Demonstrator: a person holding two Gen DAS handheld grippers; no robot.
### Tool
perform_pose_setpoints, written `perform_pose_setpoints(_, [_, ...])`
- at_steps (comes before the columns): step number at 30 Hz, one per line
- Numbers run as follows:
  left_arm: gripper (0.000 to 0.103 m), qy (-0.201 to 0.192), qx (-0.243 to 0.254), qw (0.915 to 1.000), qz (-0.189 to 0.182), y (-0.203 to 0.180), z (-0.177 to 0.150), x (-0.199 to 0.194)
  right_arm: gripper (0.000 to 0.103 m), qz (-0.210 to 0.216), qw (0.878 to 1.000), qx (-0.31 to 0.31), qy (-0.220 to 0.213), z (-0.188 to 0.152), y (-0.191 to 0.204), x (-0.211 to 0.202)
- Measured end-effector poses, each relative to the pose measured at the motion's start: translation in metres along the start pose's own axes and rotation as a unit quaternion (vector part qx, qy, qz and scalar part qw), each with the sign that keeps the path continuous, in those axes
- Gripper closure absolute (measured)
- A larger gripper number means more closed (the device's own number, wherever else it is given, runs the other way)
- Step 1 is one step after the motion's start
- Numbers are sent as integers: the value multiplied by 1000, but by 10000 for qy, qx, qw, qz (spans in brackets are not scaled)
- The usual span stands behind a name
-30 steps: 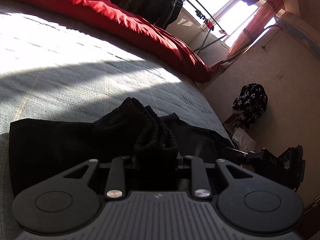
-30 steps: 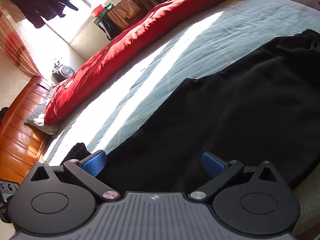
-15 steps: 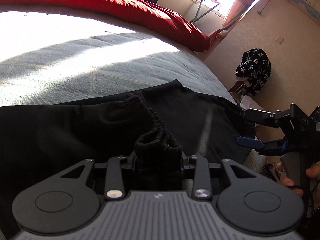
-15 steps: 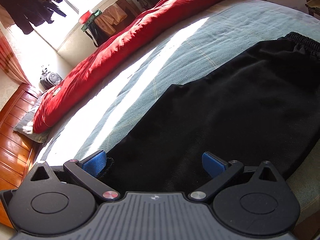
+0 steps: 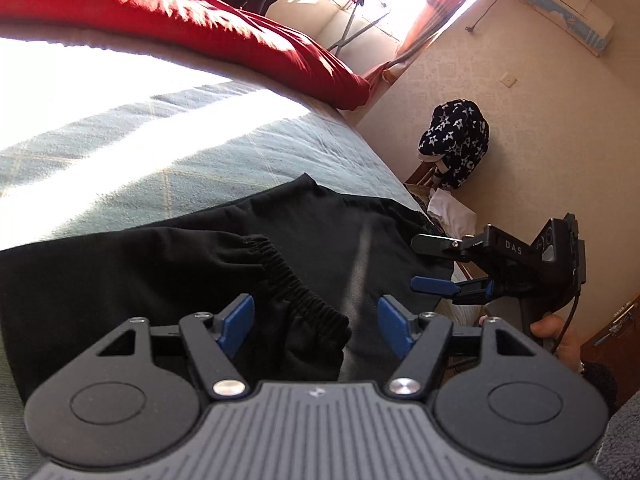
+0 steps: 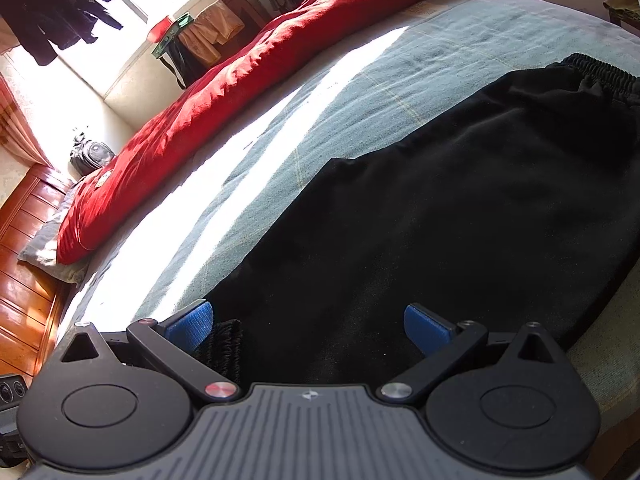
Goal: Fold clothes
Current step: 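Open the left tool and release the cuff onto the pants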
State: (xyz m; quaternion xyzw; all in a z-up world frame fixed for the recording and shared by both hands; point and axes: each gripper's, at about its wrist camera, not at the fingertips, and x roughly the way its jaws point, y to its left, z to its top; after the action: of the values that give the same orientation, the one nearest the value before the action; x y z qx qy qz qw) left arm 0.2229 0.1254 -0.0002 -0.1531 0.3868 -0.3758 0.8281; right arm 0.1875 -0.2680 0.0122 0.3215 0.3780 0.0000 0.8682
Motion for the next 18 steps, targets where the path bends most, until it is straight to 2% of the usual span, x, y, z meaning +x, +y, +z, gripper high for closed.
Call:
perform_pose_setpoints(3, [31,-138,18,9989,449,18,5,-5,0,72,9999,-116,91,-2,7,5])
perform_pose_setpoints(5, [31,42,22,9974,723,30,0,4,0,125,9995,-246,176,-3,13,8])
perform_pose_setpoints(9, [31,459,-204,9970,595,41,-17,21,0,285,9964,-737,298,-5,32,11])
perform_pose_setpoints(11, [31,386,-166,9979,486,38,-13,13,0,517,9919,-1097,372,-5,48,11])
perform_pose_setpoints(14, [27,-18,-91,9981,607,38,-3,-9,0,924,9794,-1728,488,-6,76,13])
perform_pose_setpoints(16, [24,-124,-5,9973,720,42,1,-17,0,1247,9638,-2274,624,-12,101,17])
perform_pose_setpoints(18, [24,-105,-19,9968,789,50,0,-16,0,1554,9430,-2838,783,-22,125,23])
